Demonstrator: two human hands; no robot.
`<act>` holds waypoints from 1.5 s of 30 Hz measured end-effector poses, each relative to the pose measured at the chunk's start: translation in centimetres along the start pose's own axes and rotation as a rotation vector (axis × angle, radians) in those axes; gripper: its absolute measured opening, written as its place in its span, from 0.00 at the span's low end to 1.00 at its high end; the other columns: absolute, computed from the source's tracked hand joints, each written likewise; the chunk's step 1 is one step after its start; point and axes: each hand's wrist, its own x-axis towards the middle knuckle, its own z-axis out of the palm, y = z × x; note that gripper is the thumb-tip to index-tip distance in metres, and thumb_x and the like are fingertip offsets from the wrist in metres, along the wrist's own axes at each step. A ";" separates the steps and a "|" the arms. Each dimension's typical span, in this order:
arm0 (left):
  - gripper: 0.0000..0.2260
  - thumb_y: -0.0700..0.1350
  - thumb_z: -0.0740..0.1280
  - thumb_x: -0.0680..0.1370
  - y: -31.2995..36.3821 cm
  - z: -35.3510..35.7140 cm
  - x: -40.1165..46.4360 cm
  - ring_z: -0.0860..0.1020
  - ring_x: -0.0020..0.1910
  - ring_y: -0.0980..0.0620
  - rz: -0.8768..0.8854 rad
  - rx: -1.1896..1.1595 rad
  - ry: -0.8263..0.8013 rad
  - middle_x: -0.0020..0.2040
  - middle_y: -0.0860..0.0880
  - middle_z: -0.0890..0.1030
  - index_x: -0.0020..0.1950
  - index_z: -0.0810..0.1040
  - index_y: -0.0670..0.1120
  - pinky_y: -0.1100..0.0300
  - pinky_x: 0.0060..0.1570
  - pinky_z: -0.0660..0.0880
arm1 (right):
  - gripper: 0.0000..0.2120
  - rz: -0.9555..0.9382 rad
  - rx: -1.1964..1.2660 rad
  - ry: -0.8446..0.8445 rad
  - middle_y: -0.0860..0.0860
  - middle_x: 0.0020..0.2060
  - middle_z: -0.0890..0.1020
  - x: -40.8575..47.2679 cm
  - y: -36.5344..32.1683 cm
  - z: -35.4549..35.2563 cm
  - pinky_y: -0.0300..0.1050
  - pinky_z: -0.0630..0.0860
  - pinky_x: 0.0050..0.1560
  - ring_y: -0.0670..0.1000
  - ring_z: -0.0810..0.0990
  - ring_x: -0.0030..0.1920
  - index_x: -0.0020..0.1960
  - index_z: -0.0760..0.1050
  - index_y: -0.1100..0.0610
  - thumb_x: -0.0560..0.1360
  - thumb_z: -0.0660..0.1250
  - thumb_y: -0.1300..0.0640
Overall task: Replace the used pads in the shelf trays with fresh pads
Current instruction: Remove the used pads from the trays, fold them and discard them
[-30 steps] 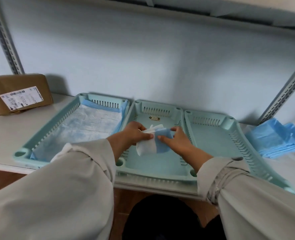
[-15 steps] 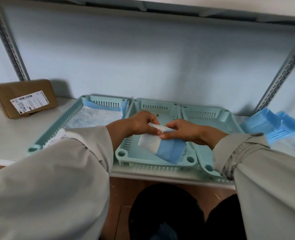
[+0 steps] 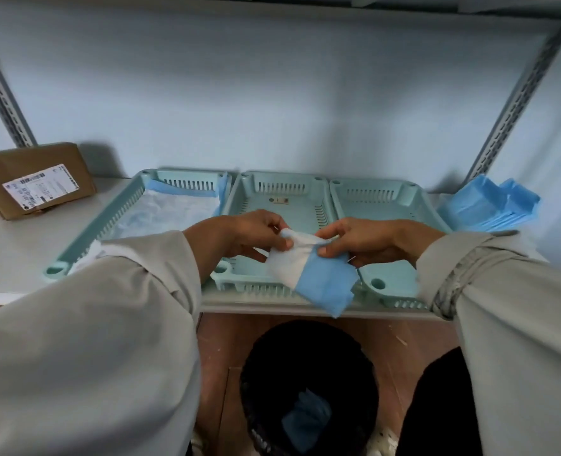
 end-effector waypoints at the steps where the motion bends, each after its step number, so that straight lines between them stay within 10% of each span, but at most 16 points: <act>1: 0.06 0.37 0.68 0.76 -0.3 0.3 -0.2 0.77 0.52 0.50 -0.035 0.033 -0.056 0.52 0.46 0.78 0.47 0.74 0.48 0.53 0.57 0.77 | 0.08 0.010 -0.068 0.005 0.52 0.44 0.82 -0.1 0.4 0.3 0.41 0.78 0.39 0.49 0.80 0.41 0.54 0.80 0.53 0.76 0.67 0.61; 8: 0.16 0.33 0.69 0.74 -4.0 5.4 -0.5 0.78 0.32 0.52 -0.245 0.538 -0.277 0.52 0.38 0.79 0.59 0.70 0.42 0.60 0.30 0.79 | 0.10 0.026 -0.485 -0.033 0.47 0.35 0.80 0.6 2.2 6.2 0.40 0.76 0.40 0.46 0.78 0.37 0.52 0.82 0.54 0.72 0.73 0.61; 12: 0.17 0.34 0.64 0.77 -7.5 8.0 0.4 0.78 0.44 0.46 -0.236 0.618 -0.314 0.60 0.36 0.77 0.66 0.70 0.38 0.52 0.47 0.77 | 0.11 0.064 -0.615 0.001 0.50 0.41 0.80 1.6 4.8 9.1 0.37 0.72 0.36 0.47 0.77 0.43 0.54 0.82 0.57 0.72 0.71 0.61; 19: 0.18 0.38 0.60 0.80 -13.4 10.3 3.4 0.75 0.46 0.48 -0.186 0.601 -0.334 0.61 0.41 0.76 0.70 0.69 0.44 0.59 0.36 0.75 | 0.10 0.314 -0.560 0.157 0.56 0.46 0.83 5.4 13.2 11.2 0.47 0.77 0.44 0.55 0.82 0.47 0.52 0.81 0.61 0.73 0.68 0.60; 24: 0.17 0.37 0.58 0.80 -14.9 12.0 6.4 0.77 0.51 0.43 -0.198 0.649 -0.381 0.64 0.38 0.74 0.69 0.71 0.39 0.55 0.39 0.76 | 0.09 0.448 -0.399 0.179 0.56 0.38 0.76 8.2 18.1 13.7 0.44 0.72 0.38 0.54 0.77 0.41 0.34 0.70 0.59 0.72 0.66 0.62; 32: 0.17 0.38 0.60 0.79 -16.2 13.2 9.3 0.71 0.52 0.51 -0.135 0.718 -0.473 0.57 0.43 0.75 0.67 0.72 0.37 0.59 0.51 0.67 | 0.17 0.565 -0.272 0.132 0.62 0.60 0.77 10.9 22.9 16.3 0.48 0.72 0.61 0.60 0.75 0.62 0.64 0.72 0.66 0.77 0.63 0.62; 40: 0.18 0.36 0.63 0.77 -17.6 12.5 8.5 0.74 0.60 0.49 -0.161 0.693 -0.498 0.67 0.43 0.75 0.68 0.74 0.40 0.59 0.59 0.70 | 0.13 0.651 -0.228 0.177 0.62 0.59 0.77 10.3 23.2 17.4 0.47 0.71 0.59 0.60 0.76 0.61 0.61 0.73 0.67 0.79 0.61 0.61; 45: 0.21 0.37 0.62 0.78 -17.7 12.2 7.4 0.69 0.69 0.47 -0.171 0.675 -0.452 0.71 0.46 0.69 0.71 0.69 0.44 0.58 0.67 0.67 | 0.11 0.634 -0.336 0.102 0.53 0.37 0.70 9.5 22.0 17.9 0.46 0.73 0.53 0.53 0.74 0.42 0.37 0.66 0.58 0.78 0.57 0.64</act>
